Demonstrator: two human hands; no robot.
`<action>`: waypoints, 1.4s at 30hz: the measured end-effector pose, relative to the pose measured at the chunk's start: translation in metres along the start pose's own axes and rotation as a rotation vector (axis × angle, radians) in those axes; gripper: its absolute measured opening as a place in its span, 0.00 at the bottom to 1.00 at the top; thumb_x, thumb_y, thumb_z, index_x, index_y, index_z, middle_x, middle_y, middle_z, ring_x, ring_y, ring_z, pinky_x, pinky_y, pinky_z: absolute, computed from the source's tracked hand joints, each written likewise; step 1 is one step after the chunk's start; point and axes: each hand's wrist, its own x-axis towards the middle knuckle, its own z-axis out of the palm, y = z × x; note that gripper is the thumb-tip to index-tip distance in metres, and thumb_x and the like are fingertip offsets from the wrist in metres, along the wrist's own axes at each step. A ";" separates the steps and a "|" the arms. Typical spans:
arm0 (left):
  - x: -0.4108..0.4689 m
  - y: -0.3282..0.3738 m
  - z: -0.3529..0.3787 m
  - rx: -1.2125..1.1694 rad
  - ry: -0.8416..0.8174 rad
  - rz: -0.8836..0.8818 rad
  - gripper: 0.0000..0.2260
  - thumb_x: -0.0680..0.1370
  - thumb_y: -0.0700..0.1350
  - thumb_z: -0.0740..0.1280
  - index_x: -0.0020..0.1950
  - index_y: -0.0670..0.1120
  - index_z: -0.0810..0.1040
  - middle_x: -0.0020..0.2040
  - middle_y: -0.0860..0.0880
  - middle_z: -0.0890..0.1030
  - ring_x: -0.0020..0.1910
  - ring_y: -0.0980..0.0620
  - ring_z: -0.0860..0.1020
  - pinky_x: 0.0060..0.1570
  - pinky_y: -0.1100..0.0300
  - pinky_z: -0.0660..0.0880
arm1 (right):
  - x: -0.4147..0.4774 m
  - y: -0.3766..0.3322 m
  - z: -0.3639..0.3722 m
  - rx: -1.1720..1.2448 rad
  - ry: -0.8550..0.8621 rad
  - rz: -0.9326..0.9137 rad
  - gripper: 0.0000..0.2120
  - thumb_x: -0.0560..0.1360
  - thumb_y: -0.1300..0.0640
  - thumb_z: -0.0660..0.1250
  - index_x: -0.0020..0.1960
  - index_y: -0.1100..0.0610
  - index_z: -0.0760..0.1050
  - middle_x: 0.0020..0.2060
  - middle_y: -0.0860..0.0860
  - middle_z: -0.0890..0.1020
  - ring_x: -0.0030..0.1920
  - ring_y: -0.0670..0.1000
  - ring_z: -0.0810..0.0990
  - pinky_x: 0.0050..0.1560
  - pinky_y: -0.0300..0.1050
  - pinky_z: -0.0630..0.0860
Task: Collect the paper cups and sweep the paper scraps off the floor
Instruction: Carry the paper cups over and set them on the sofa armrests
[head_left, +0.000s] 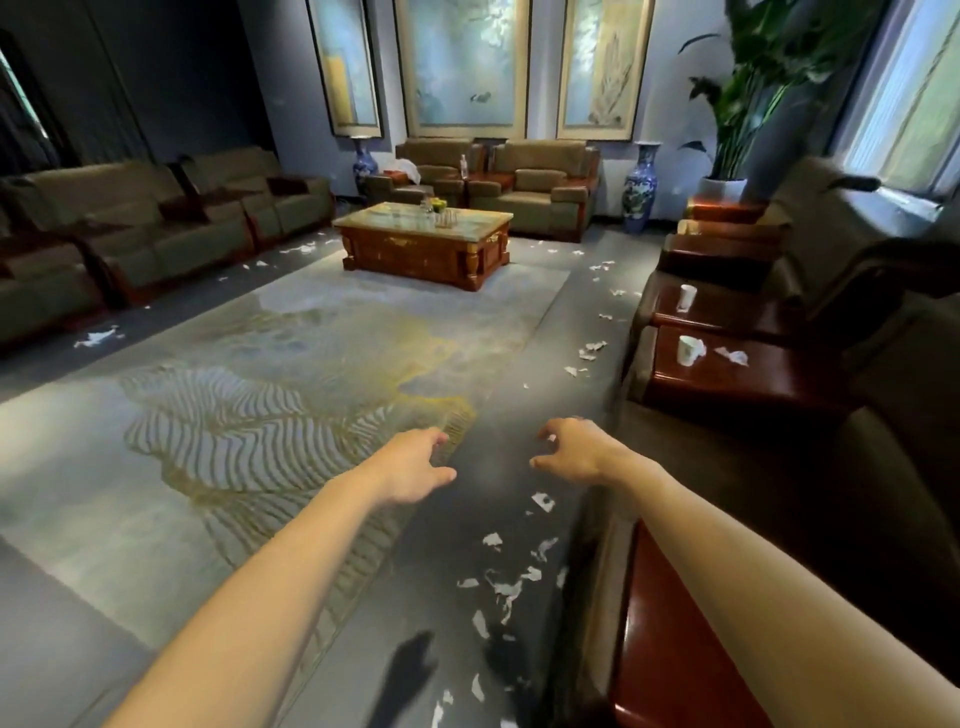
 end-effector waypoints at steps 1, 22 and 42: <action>0.026 -0.002 -0.013 -0.003 0.004 0.007 0.25 0.77 0.47 0.67 0.72 0.41 0.65 0.70 0.43 0.71 0.69 0.47 0.69 0.65 0.61 0.63 | 0.027 0.000 -0.012 0.002 -0.007 0.007 0.25 0.76 0.50 0.67 0.69 0.59 0.69 0.65 0.56 0.75 0.64 0.56 0.74 0.62 0.43 0.69; 0.635 -0.100 -0.190 0.038 -0.098 0.337 0.26 0.77 0.48 0.67 0.72 0.43 0.64 0.71 0.44 0.68 0.69 0.49 0.67 0.64 0.62 0.63 | 0.567 0.020 -0.154 0.174 0.195 0.306 0.25 0.76 0.48 0.66 0.69 0.57 0.68 0.63 0.55 0.76 0.61 0.55 0.75 0.59 0.44 0.71; 1.071 0.115 -0.133 -0.025 -0.451 0.718 0.30 0.76 0.48 0.68 0.74 0.47 0.60 0.72 0.46 0.66 0.70 0.49 0.66 0.68 0.55 0.64 | 0.807 0.298 -0.273 0.399 0.340 0.832 0.21 0.77 0.51 0.66 0.68 0.56 0.69 0.57 0.51 0.78 0.52 0.49 0.77 0.41 0.33 0.71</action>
